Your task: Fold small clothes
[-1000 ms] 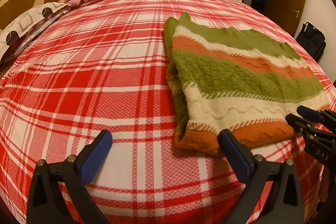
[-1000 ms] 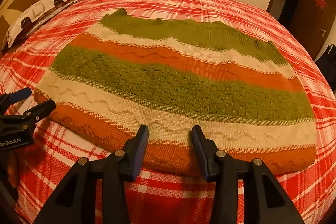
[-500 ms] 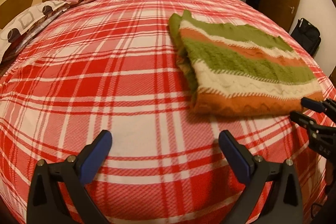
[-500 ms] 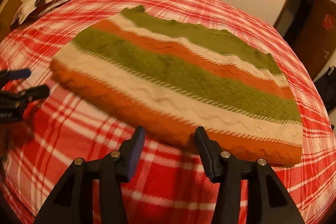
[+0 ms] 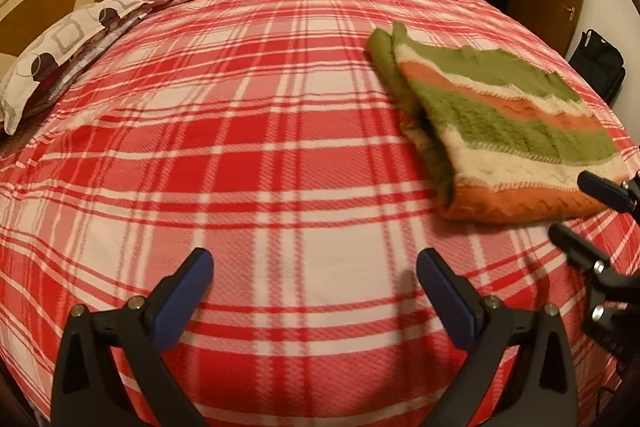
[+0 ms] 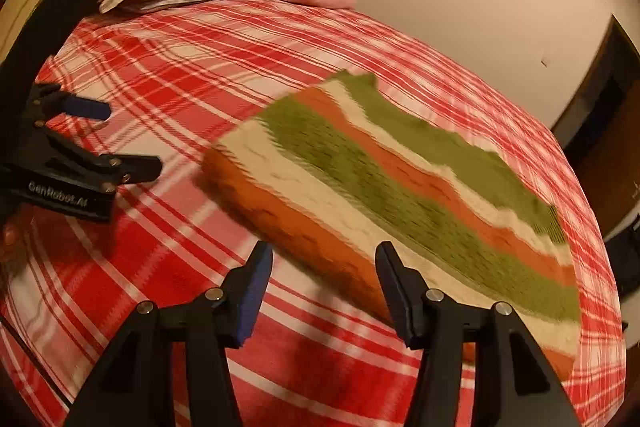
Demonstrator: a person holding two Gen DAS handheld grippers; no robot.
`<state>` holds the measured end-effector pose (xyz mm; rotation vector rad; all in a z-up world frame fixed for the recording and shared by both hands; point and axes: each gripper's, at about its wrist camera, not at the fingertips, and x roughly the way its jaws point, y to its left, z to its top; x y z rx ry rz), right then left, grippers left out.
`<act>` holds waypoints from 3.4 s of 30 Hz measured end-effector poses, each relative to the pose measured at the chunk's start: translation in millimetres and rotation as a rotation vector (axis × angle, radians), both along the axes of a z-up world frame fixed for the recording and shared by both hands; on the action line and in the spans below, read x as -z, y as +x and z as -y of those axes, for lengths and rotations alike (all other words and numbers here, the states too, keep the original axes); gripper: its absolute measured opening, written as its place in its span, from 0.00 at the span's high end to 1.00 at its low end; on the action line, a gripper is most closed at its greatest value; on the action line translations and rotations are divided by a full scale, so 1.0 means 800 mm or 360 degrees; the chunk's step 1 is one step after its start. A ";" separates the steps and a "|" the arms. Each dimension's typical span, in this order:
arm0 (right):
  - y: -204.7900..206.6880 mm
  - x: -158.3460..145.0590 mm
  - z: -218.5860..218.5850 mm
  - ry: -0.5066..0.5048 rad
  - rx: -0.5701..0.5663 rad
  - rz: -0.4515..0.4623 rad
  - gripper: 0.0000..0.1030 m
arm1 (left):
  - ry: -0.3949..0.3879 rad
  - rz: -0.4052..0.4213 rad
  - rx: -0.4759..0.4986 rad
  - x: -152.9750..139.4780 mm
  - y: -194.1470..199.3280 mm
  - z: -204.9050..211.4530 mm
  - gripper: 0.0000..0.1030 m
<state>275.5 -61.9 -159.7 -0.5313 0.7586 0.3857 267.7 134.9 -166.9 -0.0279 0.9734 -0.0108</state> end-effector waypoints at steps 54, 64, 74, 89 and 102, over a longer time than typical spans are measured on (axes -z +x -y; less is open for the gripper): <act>0.026 0.025 -0.051 -0.0009 -0.0123 0.0185 0.94 | -0.0752 -0.0129 0.0315 0.008 0.259 0.040 0.86; 0.042 -0.017 0.013 0.0158 0.0053 0.0214 0.94 | -0.0892 -0.0082 0.0264 -0.024 0.261 0.048 0.88; 0.035 -0.054 0.070 0.0244 0.0176 0.0320 0.94 | -0.0898 0.0042 0.0362 -0.090 0.258 0.111 0.88; 0.032 -0.079 0.169 0.0356 0.0396 0.0360 0.94 | -0.0845 0.0070 0.0493 -0.131 0.266 0.230 0.88; 0.022 -0.075 0.281 0.0533 0.0639 0.0237 0.94 | -0.0793 -0.0012 0.0728 -0.130 0.277 0.372 0.89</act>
